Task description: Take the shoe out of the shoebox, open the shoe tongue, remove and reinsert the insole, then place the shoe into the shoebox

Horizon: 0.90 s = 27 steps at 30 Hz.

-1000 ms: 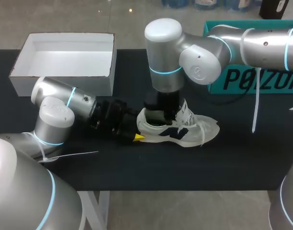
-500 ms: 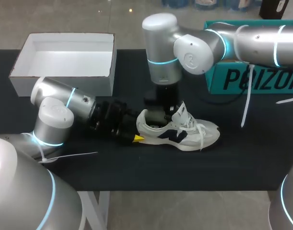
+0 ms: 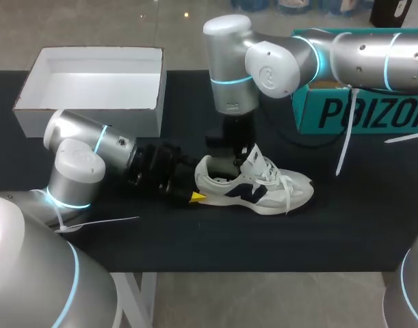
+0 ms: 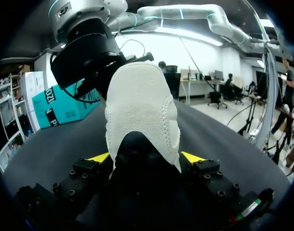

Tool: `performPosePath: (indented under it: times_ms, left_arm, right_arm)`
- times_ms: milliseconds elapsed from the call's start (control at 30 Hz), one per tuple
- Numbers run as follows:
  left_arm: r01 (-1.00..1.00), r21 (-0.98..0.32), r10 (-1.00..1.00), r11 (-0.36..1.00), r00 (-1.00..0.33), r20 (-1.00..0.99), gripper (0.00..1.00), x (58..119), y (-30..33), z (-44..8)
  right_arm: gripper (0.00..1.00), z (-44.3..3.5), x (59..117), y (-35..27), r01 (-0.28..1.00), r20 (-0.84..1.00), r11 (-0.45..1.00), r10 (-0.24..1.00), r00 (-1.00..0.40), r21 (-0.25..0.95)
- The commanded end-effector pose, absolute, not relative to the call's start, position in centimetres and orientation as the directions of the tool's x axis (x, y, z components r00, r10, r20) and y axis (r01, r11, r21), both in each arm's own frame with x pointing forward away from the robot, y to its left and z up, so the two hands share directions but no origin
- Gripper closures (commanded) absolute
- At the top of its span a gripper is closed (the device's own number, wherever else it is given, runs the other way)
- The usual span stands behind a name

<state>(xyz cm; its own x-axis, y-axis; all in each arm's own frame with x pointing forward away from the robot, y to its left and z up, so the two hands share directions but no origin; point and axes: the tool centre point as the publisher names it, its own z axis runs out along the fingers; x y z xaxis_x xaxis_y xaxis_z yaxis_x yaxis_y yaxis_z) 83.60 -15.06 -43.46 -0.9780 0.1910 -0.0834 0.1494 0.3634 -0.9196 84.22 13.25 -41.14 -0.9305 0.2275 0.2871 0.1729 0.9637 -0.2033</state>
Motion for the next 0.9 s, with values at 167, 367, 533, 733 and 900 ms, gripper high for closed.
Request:
performPosePath:
  times_ms: [167,367,533,733,900]
  left_arm:
    - [0.15,-0.919,0.189,0.364,-0.978,-0.084,1.0,83.8,-15.2,-43.7]
    - [0.15,-0.919,0.189,0.364,-0.978,-0.084,1.0,83.8,-15.2,-43.7]
    - [0.15,-0.919,0.189,0.364,-0.978,-0.084,1.0,83.8,-15.2,-43.7]
    - [0.15,-0.919,0.189,0.364,-0.978,-0.084,1.0,83.8,-15.2,-43.7]
    - [0.15,-0.919,0.189,0.364,-0.978,-0.084,1.0,83.8,-15.2,-43.7]
  right_arm:
    - [1.0,-39.8,84.2,13.3,0.183,0.272,0.964,0.232,-0.934,-0.195]
    - [1.0,-37.9,84.7,13.1,0.203,0.241,0.962,0.245,-0.939,-0.185]
    - [1.0,-36.3,85.3,12.7,0.217,0.216,0.96,0.253,-0.943,-0.176]
    - [1.0,-34.2,86.3,12.4,0.236,0.175,0.958,0.263,-0.949,-0.161]
    - [1.0,-33.3,86.7,11.9,0.256,0.155,0.955,0.278,-0.948,-0.15]
